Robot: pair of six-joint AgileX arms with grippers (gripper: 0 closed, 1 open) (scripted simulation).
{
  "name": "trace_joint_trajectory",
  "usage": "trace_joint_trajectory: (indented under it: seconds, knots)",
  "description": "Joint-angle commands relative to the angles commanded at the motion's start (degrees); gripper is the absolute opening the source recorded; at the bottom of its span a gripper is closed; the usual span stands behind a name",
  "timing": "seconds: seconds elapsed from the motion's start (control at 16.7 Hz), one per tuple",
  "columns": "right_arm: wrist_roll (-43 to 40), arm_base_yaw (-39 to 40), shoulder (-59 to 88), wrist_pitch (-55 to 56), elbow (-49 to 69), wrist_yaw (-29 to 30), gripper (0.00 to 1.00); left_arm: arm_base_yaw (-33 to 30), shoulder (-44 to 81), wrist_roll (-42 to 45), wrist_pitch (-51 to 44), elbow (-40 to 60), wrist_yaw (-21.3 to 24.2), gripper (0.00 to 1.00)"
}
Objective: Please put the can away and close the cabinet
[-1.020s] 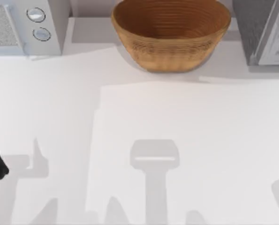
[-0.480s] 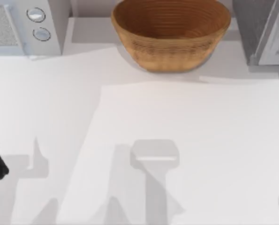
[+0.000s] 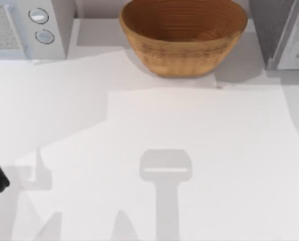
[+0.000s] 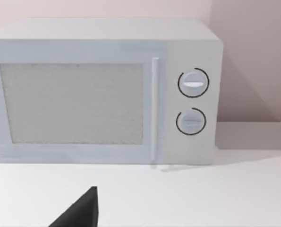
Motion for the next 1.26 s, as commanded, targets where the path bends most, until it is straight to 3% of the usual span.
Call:
trace_joint_trajectory:
  seconds: [0.24,0.42,0.78,1.26]
  knots:
    - [0.1,14.3,-1.3,-0.3,-1.5,14.3,1.00,0.0,0.0,0.0,0.0,0.0,0.0,1.00]
    - [0.2,18.6,-1.9,-0.4,-2.1,18.6,1.00,0.0,0.0,0.0,0.0,0.0,0.0,1.00]
    - [-0.5,17.4,-3.0,-0.8,-1.5,19.8,1.00,0.0,0.0,0.0,0.0,0.0,0.0,1.00]
    - [-0.4,12.7,5.5,1.8,4.4,15.3,1.00,0.0,0.0,0.0,0.0,0.0,0.0,1.00]
